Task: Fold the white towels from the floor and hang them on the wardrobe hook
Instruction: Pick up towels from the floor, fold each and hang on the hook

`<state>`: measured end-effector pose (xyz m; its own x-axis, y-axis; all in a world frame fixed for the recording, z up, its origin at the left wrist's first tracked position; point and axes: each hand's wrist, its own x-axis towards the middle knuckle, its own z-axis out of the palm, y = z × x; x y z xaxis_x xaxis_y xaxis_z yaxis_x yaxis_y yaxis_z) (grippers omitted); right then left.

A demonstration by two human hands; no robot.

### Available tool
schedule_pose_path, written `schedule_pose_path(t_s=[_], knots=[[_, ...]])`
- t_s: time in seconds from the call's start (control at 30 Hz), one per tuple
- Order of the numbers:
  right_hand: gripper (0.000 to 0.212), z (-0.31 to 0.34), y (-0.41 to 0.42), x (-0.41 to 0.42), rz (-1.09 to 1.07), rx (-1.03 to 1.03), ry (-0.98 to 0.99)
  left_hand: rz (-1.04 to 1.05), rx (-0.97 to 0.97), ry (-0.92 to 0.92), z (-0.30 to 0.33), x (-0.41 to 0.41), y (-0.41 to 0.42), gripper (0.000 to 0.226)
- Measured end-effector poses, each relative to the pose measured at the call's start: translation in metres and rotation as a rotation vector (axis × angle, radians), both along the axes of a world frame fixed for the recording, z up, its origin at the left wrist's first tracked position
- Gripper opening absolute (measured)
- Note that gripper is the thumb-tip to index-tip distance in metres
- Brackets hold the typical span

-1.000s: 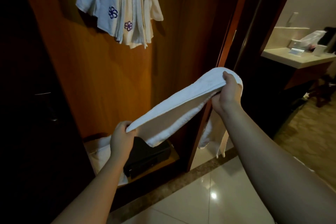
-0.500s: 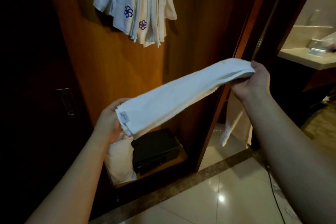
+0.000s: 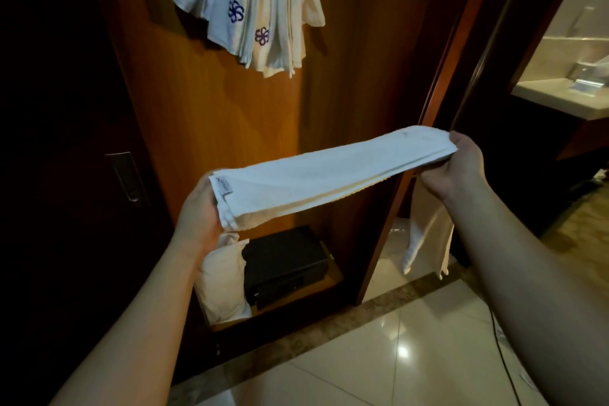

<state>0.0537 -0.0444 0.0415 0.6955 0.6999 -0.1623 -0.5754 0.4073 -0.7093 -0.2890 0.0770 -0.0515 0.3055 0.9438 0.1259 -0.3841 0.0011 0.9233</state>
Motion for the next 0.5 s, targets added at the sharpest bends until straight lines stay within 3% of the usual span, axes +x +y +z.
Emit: schedule_pose_path(t_s=[0.13, 0.3, 0.43, 0.5], knots=[[0.035, -0.006, -0.002, 0.002, -0.008, -0.033, -0.014, 0.004, 0.05, 0.045, -0.002, -0.005, 0.006, 0.036], [0.038, -0.011, -0.004, 0.0, 0.011, -0.059, 0.014, -0.104, -0.173, -0.201, -0.019, -0.007, 0.009, 0.04], [0.043, -0.013, -0.004, -0.001, 0.078, -0.022, 0.017, -0.161, -0.303, -0.321, -0.039, -0.009, 0.009, 0.023], [0.043, -0.015, -0.003, -0.004, 0.109, -0.024, -0.011, -0.156, -0.404, -0.304, -0.049, -0.004, 0.01, 0.031]])
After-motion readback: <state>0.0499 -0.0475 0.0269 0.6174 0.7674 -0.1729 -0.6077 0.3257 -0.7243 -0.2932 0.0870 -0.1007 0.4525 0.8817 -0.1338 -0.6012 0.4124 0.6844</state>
